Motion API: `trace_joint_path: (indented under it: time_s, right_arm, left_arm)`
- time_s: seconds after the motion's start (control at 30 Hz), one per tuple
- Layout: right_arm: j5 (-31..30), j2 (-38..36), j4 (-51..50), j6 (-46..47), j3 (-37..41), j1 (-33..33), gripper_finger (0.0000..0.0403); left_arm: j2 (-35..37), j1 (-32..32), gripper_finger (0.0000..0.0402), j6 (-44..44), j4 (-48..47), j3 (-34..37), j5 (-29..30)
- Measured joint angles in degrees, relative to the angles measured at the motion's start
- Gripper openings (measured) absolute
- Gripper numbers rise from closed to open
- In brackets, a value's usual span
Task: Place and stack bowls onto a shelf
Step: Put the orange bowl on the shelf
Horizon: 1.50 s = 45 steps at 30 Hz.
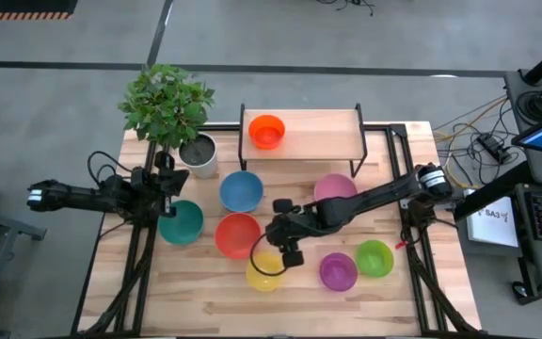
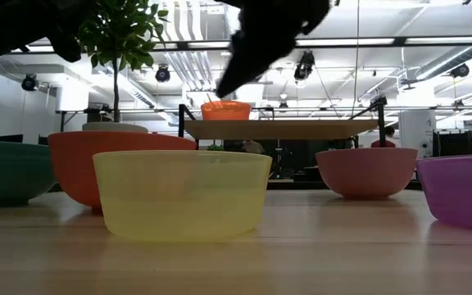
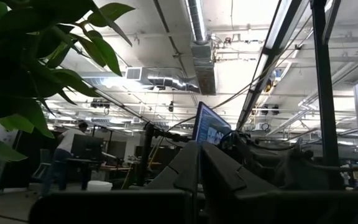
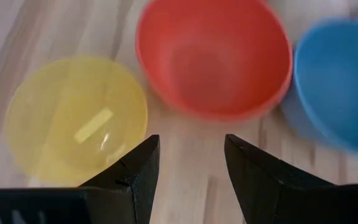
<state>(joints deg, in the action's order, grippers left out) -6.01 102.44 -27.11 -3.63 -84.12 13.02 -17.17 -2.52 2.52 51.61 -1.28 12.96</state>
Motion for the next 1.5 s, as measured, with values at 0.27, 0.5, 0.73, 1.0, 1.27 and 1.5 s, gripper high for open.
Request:
trace_joint_path:
  time_s: [0.27, 0.5, 0.73, 1.0, 1.27, 1.5]
  right_arm:
    - [0.01, 4.01, 10.59, -14.32, -0.02, -0.02, 0.0171]
    - [0.11, 7.33, 10.82, -23.22, -0.02, -0.15, 0.0171]
    - [-2.09, 9.62, 10.32, -32.14, -0.02, -0.27, 0.0171]
    - [-3.11, 11.23, 10.45, -39.62, -0.02, -0.31, 0.0168]
    - [-3.08, 10.71, 8.32, -39.91, -1.34, -0.68, 0.0108]
    - [-2.55, 10.79, 7.2, -41.4, -1.73, -0.62, 0.0029]
  left_arm:
    - [0.0, 0.0, 0.0, 0.0, -0.05, 0.0, 0.01]
    - [0.0, 0.0, 0.0, 0.0, 0.0, 0.0, 0.01]
    - [0.02, 0.0, 0.0, 0.0, 0.03, 0.0, 0.09]
    - [0.02, 0.0, 0.0, 0.08, 0.05, 0.0, 0.21]
    - [0.02, 0.0, 0.0, 0.35, 0.03, 0.0, 0.21]
    - [0.0, 0.0, 0.0, 0.59, 0.03, 0.0, 0.21]
